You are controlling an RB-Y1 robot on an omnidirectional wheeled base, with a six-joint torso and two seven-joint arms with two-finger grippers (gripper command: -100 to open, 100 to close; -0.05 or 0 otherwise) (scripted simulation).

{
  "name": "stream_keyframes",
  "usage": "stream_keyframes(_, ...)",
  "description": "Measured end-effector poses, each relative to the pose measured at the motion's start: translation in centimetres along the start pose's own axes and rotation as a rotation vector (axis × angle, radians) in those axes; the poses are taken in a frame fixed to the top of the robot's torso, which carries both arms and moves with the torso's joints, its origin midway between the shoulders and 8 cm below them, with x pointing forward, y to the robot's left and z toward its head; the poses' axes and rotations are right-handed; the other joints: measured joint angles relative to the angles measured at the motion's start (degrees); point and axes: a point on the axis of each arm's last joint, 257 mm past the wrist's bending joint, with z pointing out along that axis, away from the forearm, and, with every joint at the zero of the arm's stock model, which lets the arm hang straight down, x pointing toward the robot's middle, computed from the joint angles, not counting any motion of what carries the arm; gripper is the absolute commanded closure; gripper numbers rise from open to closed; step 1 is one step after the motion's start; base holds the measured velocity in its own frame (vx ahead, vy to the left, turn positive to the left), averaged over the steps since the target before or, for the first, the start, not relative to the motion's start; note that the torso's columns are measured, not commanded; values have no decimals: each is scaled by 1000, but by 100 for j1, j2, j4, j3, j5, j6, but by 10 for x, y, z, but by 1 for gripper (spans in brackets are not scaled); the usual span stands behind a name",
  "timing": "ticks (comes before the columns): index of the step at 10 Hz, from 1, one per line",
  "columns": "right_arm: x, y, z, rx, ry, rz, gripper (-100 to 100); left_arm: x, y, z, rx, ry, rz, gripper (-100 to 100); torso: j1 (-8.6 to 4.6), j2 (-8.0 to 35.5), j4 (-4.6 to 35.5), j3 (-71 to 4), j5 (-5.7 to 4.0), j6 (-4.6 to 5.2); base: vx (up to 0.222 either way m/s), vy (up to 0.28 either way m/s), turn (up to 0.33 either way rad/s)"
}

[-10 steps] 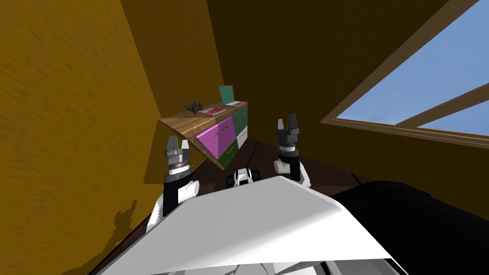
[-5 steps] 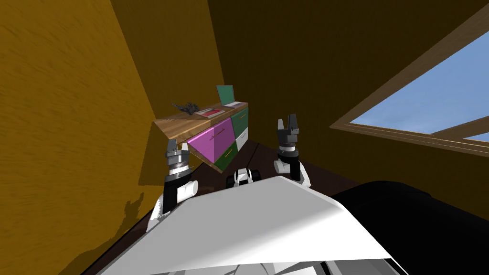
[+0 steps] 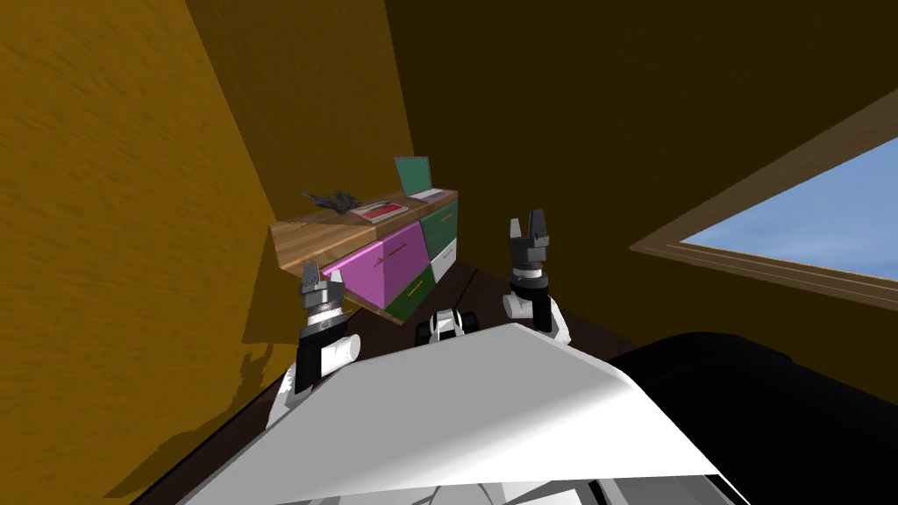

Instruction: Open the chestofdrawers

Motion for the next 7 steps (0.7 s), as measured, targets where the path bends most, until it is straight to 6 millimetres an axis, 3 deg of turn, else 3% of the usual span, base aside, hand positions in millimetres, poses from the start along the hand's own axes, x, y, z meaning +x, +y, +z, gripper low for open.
stream_keyframes(7,0,0,0,0,0,0,0,-47,60,-12,-128,-102,-73,-100,11,13,4,8,2,-1,128,-155,115)
